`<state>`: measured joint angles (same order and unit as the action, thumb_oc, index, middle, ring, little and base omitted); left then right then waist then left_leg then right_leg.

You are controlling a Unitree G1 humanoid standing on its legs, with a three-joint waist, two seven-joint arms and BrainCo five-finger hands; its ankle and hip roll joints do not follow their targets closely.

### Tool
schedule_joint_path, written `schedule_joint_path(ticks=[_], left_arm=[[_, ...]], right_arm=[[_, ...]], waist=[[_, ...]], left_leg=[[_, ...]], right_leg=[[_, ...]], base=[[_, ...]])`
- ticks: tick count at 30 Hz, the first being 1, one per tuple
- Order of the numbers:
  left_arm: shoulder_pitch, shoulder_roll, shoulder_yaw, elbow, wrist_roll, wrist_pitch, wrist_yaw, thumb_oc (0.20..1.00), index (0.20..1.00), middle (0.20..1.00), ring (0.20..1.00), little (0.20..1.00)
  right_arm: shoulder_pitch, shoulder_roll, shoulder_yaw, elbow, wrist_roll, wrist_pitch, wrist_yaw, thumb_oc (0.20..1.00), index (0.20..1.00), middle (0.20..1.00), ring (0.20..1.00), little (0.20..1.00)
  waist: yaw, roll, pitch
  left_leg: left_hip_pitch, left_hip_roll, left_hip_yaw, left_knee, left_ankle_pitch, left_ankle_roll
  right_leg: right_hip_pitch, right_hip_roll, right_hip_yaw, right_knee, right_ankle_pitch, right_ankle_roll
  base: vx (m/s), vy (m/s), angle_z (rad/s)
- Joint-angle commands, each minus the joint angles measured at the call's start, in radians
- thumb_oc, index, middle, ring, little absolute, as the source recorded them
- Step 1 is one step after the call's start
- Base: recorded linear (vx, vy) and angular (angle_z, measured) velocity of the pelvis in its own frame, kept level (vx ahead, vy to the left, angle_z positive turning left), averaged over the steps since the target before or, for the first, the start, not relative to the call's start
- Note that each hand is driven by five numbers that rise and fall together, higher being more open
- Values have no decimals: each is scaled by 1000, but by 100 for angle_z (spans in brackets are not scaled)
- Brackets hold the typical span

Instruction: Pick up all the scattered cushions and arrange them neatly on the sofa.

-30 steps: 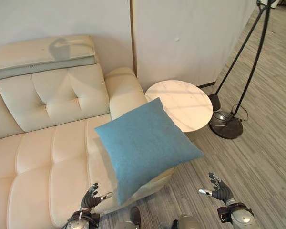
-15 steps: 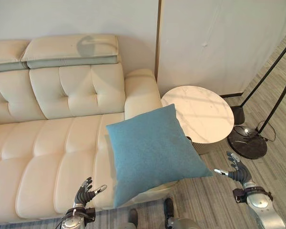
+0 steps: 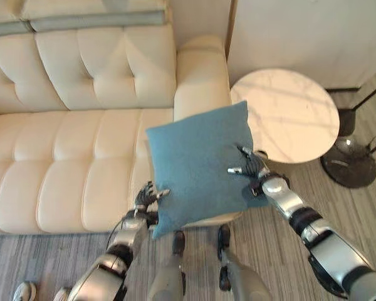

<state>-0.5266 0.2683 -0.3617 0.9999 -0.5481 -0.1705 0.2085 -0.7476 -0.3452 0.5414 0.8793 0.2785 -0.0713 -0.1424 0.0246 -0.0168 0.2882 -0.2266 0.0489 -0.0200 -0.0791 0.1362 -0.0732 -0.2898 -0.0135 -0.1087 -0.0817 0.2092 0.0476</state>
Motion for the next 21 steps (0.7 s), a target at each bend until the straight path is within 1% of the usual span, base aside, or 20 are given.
schedule_joint_path(ticks=[1,2,3,4,5,6,9,10,11,12,13,14,15,17,19,20,21], left_arm=[[-145,-33,-48,-17,-14,-62,23,1000,1000,1000,1000,1000],[-156,-44,-63,-43,-16,-69,26,805,805,805,805,805],[-157,-52,-70,-65,-13,-74,28,247,247,247,247,247],[-152,-57,-79,-102,-12,-81,34,200,200,200,200,200],[-129,-63,-90,-175,-16,-95,39,200,200,200,200,200],[-128,-63,-90,-176,-15,-95,40,200,200,200,200,200],[-61,-64,-82,-328,-25,-115,44,200,200,200,200,200],[-61,-64,-82,-328,-25,-115,44,200,200,200,200,200],[-38,-63,-73,-367,-27,-121,45,200,200,200,200,200],[9,-61,-67,-439,-17,-123,38,200,200,200,200,200],[11,-61,-68,-440,-17,-122,38,200,200,200,200,200],[66,-53,-60,-524,1,-123,29,200,200,200,200,200],[67,-53,-60,-526,1,-123,29,200,200,200,200,200],[128,-47,-52,-610,12,-123,16,200,200,200,200,200],[218,-23,-33,-735,34,-119,-10,200,200,200,200,200],[219,-23,-33,-736,34,-118,-10,200,200,200,200,200],[247,-12,-25,-775,38,-120,-17,200,200,200,200,200]], right_arm=[[-50,96,69,-32,90,-38,-11,1000,1000,1000,1000,1000],[-47,116,81,-56,106,-48,-10,1000,1000,1000,1000,1000],[-37,131,91,-81,115,-56,-8,476,476,476,476,476],[-19,146,105,-111,123,-65,-5,200,200,200,200,200],[19,158,122,-174,130,-81,6,200,200,200,200,200],[20,158,123,-174,130,-81,6,200,200,200,200,200],[125,159,116,-326,165,-109,30,200,200,200,200,200],[125,159,116,-326,165,-109,30,200,200,200,200,200],[158,155,103,-369,172,-116,39,200,200,200,200,200],[215,139,87,-439,166,-121,52,200,200,200,200,200],[216,139,88,-440,166,-121,52,200,200,200,200,200],[280,116,64,-509,167,-130,72,200,200,200,200,200],[282,116,64,-510,167,-130,72,200,200,200,200,200],[354,90,42,-582,172,-132,96,200,200,200,200,200],[451,55,3,-688,185,-141,131,200,200,200,200,200],[453,55,3,-689,185,-140,130,200,200,200,200,200],[481,42,-10,-725,189,-143,142,200,200,200,200,200]], waist=[[-5,-23,19],[-8,-25,21],[-11,-26,23],[-14,-29,24],[-19,-29,19],[-19,-29,19],[-29,-27,3],[-29,-27,3],[-33,-26,-5],[-38,-26,-17],[-38,-26,-17],[-45,-24,-37],[-44,-24,-37],[-50,-23,-60],[-57,-25,-99],[-57,-25,-99],[-59,-26,-111]], left_leg=[[-21,-38,28,-8,-10,-25],[-22,-37,30,-8,-10,-26],[-22,-37,31,-8,-10,-26],[-19,-38,34,-8,-13,-25],[-12,-39,39,-8,-18,-23],[-11,-39,40,-8,-18,-23],[16,-40,51,-8,-34,-17],[16,-40,51,-8,-34,-17],[28,-40,55,-8,-39,-15],[50,-39,62,-8,-50,-11],[51,-39,62,-8,-51,-11],[76,-41,67,-8,-64,-5],[76,-41,67,-8,-64,-5],[104,-44,70,-8,-80,2],[147,-49,75,-8,-102,12],[148,-49,75,-8,-102,12],[162,-51,76,-8,-109,15]], right_leg=[[44,-13,38,37,-128,61],[43,-12,40,36,-127,62],[44,-13,44,34,-127,62],[47,-13,48,33,-126,63],[53,-13,58,27,-125,63],[53,-13,58,26,-125,63],[76,-15,71,19,-131,64],[76,-15,71,19,-131,64],[84,-16,75,19,-133,64],[103,-19,77,16,-138,64],[104,-19,77,16,-138,64],[125,-22,78,15,-144,64],[126,-22,78,15,-144,64],[155,-24,79,12,-150,65],[196,-30,83,9,-158,67],[197,-30,84,9,-158,67],[208,-31,86,8,-159,70]], base=[[0,0,0],[3,7,-4],[0,0,0],[11,38,-3],[11,33,-3],[18,33,-7],[35,48,-13],[42,43,-12],[60,46,-9],[61,46,-5],[90,53,-4],[57,29,-3],[96,46,-5],[95,41,-11],[140,62,-8],[109,63,-1],[94,85,-3]])
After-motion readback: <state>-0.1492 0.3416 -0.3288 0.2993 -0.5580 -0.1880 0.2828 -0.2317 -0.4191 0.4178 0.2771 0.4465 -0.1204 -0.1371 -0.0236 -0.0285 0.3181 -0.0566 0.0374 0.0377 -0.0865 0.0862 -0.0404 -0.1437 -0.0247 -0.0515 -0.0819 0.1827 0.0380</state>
